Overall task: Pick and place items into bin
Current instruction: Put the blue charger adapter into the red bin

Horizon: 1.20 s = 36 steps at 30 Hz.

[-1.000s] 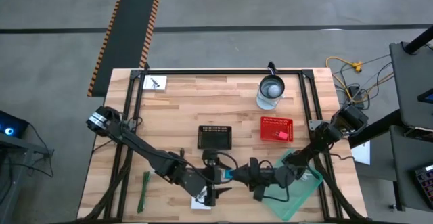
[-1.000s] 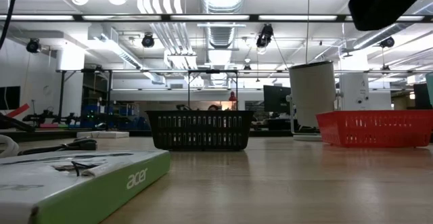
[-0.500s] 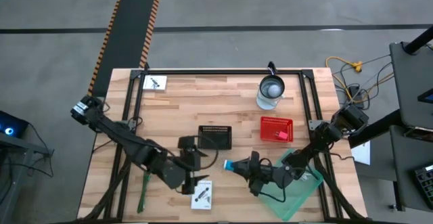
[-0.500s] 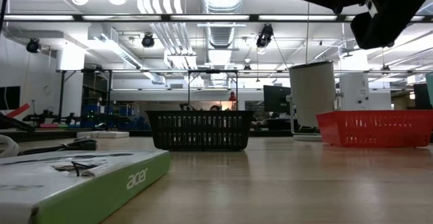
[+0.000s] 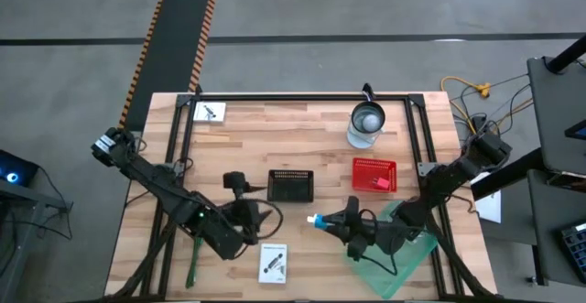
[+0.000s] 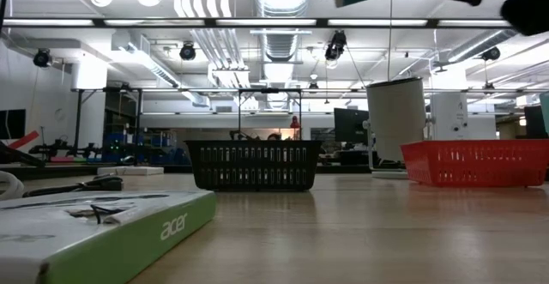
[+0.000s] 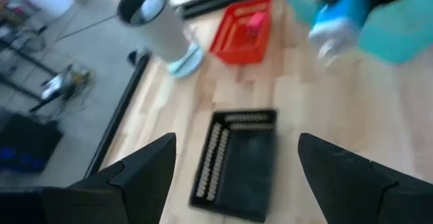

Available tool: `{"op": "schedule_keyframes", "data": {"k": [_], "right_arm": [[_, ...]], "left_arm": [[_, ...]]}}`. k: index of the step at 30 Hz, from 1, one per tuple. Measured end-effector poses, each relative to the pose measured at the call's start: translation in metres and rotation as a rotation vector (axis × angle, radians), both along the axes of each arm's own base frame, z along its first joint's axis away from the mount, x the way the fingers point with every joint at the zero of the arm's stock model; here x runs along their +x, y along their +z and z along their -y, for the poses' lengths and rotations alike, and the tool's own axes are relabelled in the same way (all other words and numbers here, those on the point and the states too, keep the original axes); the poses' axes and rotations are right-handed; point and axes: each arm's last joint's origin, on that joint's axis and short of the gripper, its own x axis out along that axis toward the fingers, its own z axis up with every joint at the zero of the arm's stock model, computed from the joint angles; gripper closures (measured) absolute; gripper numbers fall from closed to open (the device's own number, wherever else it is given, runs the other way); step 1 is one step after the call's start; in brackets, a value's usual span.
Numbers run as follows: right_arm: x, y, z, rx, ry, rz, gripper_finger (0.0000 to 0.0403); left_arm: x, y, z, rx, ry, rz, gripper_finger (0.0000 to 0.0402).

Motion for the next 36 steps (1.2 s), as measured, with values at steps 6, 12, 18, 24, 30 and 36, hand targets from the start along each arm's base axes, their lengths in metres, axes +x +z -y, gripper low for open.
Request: {"op": "schedule_keyframes", "data": {"k": [6,12,18,24,30,36], "right_arm": [[-0.015,0.009,0.011,0.044,-0.006,-0.013,0.0266],[-0.032,0.018,0.026,0.082,-0.013,0.011,0.0266],[-0.045,0.026,0.039,0.126,-0.025,0.043,0.0266],[-0.046,0.030,0.049,0.130,-0.060,0.056,0.0266],[-0.045,0.031,0.054,0.149,-0.086,0.057,0.0266],[-0.042,0.031,0.059,0.189,-0.140,0.072,0.0266]], "left_arm": [[-0.019,-0.044,-0.013,-0.011,0.063,-0.038,0.0112],[-0.045,-0.070,-0.032,0.032,0.063,0.084,0.0112],[-0.067,-0.079,-0.055,-0.050,-0.209,0.327,0.0112],[-0.091,-0.103,-0.101,-0.026,-0.383,0.587,0.0112],[-0.104,-0.126,-0.133,-0.044,-0.436,0.625,0.0112],[-0.101,-0.129,-0.150,-0.017,-0.432,0.609,0.0112]]}}
